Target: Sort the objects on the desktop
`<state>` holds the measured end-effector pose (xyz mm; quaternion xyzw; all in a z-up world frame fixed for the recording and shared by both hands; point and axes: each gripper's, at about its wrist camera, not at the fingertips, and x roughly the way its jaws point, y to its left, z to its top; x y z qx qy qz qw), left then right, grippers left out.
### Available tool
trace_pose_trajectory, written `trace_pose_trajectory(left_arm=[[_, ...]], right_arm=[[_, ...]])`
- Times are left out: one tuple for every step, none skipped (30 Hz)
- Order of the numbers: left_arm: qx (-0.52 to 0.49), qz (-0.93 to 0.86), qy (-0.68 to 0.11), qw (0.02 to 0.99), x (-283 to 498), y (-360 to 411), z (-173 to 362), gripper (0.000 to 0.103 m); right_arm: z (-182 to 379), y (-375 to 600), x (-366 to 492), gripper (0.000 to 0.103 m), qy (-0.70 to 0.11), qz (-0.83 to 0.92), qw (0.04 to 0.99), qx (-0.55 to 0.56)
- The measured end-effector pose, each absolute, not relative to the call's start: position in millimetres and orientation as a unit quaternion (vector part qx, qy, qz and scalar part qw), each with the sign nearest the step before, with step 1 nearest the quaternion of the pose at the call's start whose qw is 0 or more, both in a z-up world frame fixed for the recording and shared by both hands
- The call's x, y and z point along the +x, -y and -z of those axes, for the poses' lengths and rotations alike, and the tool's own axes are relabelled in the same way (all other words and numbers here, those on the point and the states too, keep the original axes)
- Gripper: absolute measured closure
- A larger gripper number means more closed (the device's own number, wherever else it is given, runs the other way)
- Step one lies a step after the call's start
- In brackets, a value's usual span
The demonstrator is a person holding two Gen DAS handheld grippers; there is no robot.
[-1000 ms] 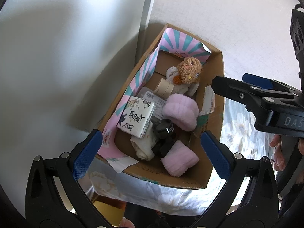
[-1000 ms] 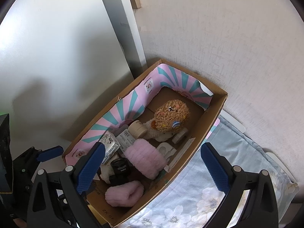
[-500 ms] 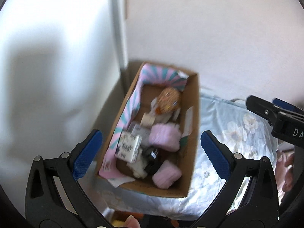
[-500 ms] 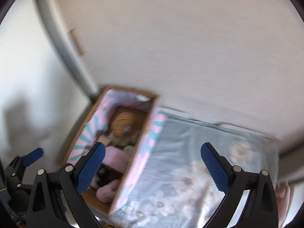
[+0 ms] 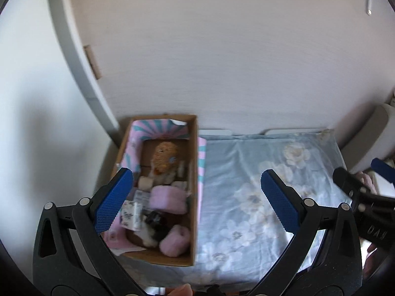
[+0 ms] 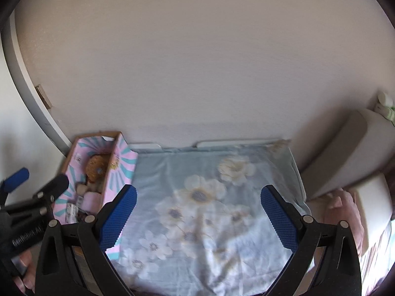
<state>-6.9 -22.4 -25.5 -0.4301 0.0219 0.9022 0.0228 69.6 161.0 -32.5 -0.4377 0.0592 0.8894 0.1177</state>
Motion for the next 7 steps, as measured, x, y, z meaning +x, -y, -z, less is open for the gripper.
trace_pose_trajectory(left_arm=[[-0.431,-0.902,-0.022,0.025,-6.0,20.4,25.9,0.000],[-0.432,-0.901,-0.022,0.027,-5.9,17.0,27.0,0.000],[-0.434,-0.900,-0.023,0.028,-6.2,13.8,27.7,0.000],[-0.434,-0.900,-0.023,0.026,-6.0,11.7,28.0,0.000],[-0.432,-0.901,-0.024,0.023,-1.6,8.7,27.2,0.000],[-0.430,-0.902,-0.026,0.021,-0.8,6.1,26.4,0.000],[-0.430,-0.902,-0.028,0.022,0.6,3.3,24.4,0.000]], right_arm=[[33.6,-163.2,72.8,0.003,-0.061,-0.889,0.119,-0.439],[34.2,-164.0,76.0,0.003,-0.062,-0.888,0.122,-0.440],[34.8,-165.9,79.2,0.003,-0.062,-0.887,0.125,-0.440],[34.4,-167.8,83.0,0.003,-0.064,-0.887,0.128,-0.439],[34.4,-169.9,85.2,0.003,-0.066,-0.887,0.129,-0.439],[34.2,-171.1,86.6,0.003,-0.068,-0.886,0.129,-0.439],[33.0,-171.6,88.4,0.003,-0.068,-0.887,0.129,-0.439]])
